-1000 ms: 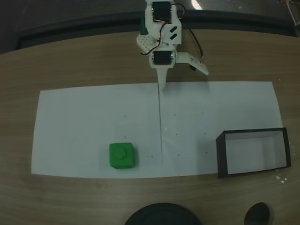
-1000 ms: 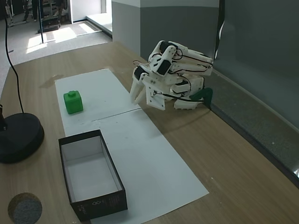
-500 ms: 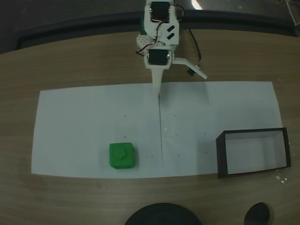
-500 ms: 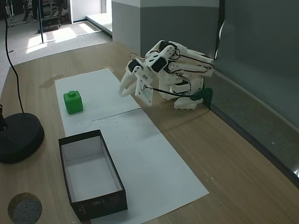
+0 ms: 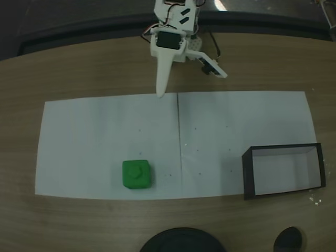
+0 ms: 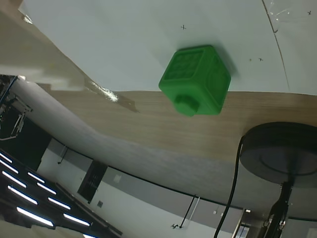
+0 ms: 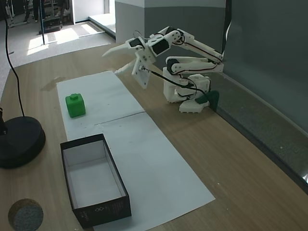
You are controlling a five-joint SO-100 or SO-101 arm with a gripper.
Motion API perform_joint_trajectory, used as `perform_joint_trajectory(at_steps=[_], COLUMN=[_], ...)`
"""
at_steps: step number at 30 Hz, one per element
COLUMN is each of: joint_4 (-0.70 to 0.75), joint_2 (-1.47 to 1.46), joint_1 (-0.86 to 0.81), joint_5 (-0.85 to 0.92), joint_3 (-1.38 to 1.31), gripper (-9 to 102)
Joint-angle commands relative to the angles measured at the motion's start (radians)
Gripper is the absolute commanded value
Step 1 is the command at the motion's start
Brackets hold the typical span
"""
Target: Grab a green square and put it in the box.
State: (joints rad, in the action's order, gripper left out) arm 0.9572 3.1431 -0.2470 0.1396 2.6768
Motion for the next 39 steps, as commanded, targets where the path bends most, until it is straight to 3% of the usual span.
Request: perform_joint_trajectory(at_steps=[1,6,14,22,33,35,39], joint_4=[-0.008,0.087,0.316,0.387,0.371,0.373,0.373], joint_2=[-0.304,-0.824,-1.462,-1.763,-1.945,-1.960,-1.974], joint_1=[-0.005,-0.005,-0.028,-0.091,-0.081,-0.080,-0.080], joint_5=[-0.040,-0.054,-0.066,-0.077,-0.077,-0.077,-0.087], joint_3=[-0.256,-0.624,-1.177,-1.460,-1.523,-1.537,-1.565], gripper=[32,39,40,40,40,34,8])
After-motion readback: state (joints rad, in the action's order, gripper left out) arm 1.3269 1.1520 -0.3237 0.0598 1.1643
